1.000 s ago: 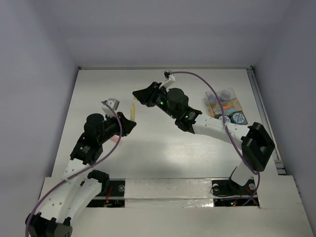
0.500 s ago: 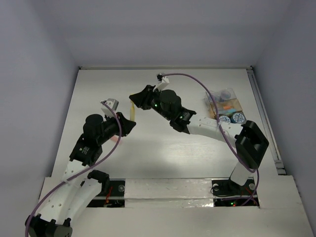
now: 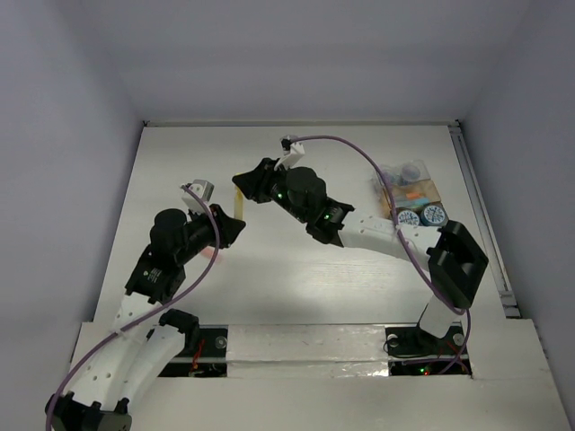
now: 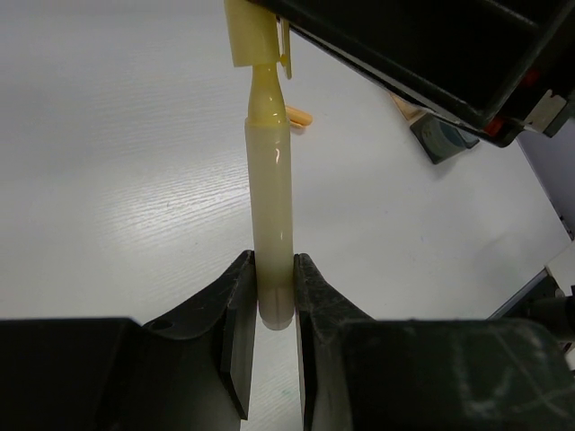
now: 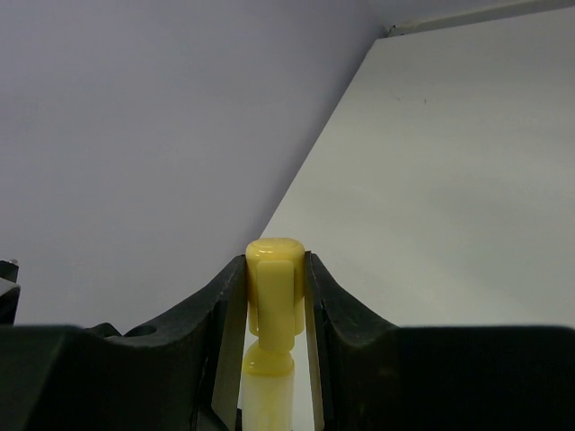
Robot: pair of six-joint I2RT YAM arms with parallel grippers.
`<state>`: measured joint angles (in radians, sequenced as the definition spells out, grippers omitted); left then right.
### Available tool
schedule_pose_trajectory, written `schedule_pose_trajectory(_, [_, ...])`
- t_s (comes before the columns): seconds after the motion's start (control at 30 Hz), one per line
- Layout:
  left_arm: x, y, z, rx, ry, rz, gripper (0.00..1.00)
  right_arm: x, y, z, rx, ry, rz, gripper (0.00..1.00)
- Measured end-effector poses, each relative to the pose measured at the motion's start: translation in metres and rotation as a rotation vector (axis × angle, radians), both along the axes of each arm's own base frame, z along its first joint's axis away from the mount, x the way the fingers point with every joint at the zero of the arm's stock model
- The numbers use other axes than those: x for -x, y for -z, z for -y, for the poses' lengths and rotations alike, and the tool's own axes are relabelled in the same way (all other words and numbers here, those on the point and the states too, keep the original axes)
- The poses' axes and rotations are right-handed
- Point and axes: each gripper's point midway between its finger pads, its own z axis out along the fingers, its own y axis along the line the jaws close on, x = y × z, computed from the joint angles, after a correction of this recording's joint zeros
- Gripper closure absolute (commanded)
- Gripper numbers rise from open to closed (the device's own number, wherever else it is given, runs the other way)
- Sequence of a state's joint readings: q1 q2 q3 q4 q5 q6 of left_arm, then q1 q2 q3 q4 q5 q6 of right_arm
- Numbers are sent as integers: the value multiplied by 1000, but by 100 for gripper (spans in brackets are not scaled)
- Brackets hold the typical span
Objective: Sort the stationery into containers
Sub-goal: Close the pen cap on the pen.
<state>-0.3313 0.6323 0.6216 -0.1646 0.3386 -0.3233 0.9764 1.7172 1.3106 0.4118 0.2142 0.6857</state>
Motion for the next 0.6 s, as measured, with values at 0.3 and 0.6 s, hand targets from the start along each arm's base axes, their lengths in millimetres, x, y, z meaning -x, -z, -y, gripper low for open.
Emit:
schedule_pose_trajectory(0.3, [0,-4,-5,-2,-28,19,100,6,1,-4,2,-5,0,100])
schedule_pose_trajectory(0.6, [5,-5,-7,-3,-31,20,100,17,3,-10,-45,-51,-16,100])
